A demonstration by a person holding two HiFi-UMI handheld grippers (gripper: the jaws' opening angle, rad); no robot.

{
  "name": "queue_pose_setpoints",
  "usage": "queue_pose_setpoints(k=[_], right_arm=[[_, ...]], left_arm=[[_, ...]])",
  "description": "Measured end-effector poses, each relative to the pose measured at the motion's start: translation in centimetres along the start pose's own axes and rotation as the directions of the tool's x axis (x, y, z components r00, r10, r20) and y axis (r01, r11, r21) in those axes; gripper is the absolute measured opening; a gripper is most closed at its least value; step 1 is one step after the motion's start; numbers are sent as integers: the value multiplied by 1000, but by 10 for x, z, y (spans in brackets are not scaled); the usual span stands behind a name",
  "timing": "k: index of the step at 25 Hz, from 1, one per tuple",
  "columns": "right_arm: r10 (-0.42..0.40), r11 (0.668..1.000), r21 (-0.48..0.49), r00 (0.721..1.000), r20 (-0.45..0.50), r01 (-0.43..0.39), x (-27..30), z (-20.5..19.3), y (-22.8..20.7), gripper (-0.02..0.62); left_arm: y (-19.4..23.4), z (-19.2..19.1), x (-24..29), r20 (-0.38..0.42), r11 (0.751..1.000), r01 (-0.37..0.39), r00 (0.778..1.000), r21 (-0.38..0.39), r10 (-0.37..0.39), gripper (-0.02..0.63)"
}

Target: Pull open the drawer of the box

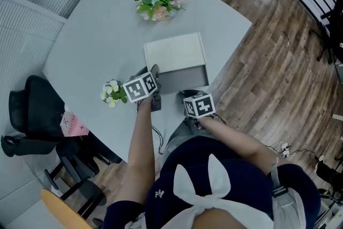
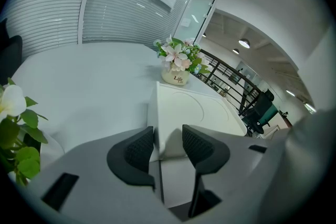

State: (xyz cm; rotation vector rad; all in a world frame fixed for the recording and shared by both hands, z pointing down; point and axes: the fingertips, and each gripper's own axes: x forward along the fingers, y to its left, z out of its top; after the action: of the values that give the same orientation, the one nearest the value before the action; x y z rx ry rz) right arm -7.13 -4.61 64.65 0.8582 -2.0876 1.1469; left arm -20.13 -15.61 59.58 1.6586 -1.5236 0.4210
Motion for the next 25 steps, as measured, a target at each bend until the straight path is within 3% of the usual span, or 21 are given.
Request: queue_pose_setpoints(k=[25], right_arm=[[17, 1000, -24, 999, -30, -17, -5, -32, 9, 64]], left_arm=[[0, 0, 0, 5, 1000, -12, 1000, 9, 12, 184]])
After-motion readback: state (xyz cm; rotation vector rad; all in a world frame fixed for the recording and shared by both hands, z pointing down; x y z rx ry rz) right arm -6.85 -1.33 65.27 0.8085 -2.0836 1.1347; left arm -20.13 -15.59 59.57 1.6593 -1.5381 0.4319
